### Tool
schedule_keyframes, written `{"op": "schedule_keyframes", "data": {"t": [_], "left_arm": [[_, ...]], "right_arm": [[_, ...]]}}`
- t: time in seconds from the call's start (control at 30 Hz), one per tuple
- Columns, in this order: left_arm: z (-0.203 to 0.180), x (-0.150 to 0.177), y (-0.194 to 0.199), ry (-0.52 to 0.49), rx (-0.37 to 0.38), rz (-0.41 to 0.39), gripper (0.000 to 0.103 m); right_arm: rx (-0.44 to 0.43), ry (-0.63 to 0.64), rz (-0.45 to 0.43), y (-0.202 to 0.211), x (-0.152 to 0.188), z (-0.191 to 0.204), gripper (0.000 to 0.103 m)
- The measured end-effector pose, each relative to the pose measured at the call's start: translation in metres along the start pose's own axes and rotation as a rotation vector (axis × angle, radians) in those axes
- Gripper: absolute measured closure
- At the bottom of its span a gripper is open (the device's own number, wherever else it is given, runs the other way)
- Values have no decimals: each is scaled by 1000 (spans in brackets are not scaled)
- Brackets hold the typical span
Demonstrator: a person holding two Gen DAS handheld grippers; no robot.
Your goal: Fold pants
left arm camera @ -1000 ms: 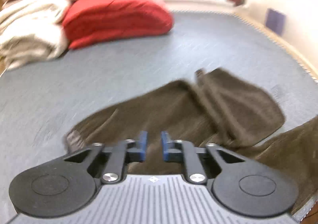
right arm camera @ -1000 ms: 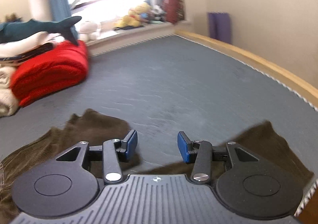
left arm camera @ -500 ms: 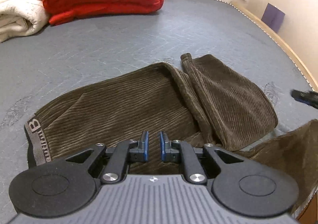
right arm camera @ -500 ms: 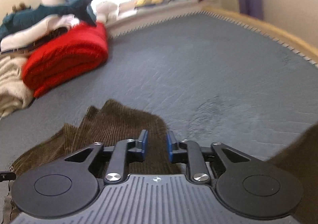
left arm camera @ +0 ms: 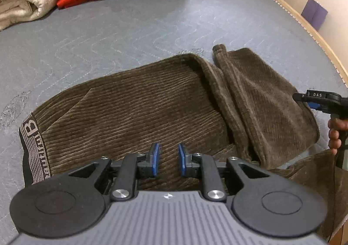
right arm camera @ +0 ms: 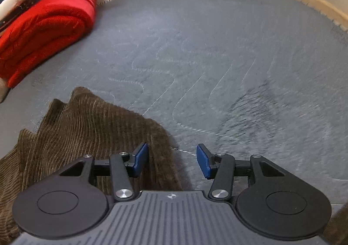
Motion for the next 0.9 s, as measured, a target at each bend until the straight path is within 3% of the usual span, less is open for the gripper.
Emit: {"op": "schedule_keyframes", "data": {"t": [0.03, 0.1, 0.2, 0.3, 0.33, 0.37, 0.43, 0.5, 0.53, 0.6, 0.73, 0.8, 0.9], "left_arm": [[1, -1, -1, 2, 0, 2, 82], [3, -3, -2, 4, -1, 3, 82], [6, -8, 0, 12, 2, -5, 82], [8, -8, 1, 11, 8, -4, 81], [8, -7, 1, 9, 10, -2, 81], [8, -7, 1, 6, 11, 0, 81], [7, -8, 1, -1, 12, 0, 81], [8, -8, 3, -1, 12, -5, 81], [8, -8, 3, 1, 11, -6, 81], [8, -8, 3, 7, 8, -8, 81], [3, -4, 2, 1, 6, 0, 80], [1, -3, 0, -7, 2, 5, 79], [1, -5, -2, 1, 3, 8, 78]], "right_arm": [[-21, 26, 6, -1, 0, 5, 68], [-19, 114, -14, 2, -1, 17, 87], [-34, 226, -92, 28, -8, 33, 90], [-185, 376, -143, 75, -7, 56, 90], [-279, 435, -121, 91, 1, 64, 90], [-386, 481, -54, 103, 13, 69, 90], [-512, 559, 108, 113, 45, 73, 90], [-540, 615, 237, 111, 75, 71, 91], [-516, 631, 245, 109, 82, 69, 89], [-470, 596, 231, 104, 84, 65, 85], [-494, 324, 142, 96, 55, 57, 55], [-475, 215, 145, 83, 45, 57, 47], [-384, 91, 208, 52, 43, 57, 46]]}}
Point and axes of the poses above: each gripper's, at about its wrist camera, not at the fingertips, and y roughly against the way its jaws point, z to its left, x to its underside, the point moved 5 cm from there along -y, roughly the way its jaws point, and after that the axes turned 2 degrees about -y, right-handed, at the moved point
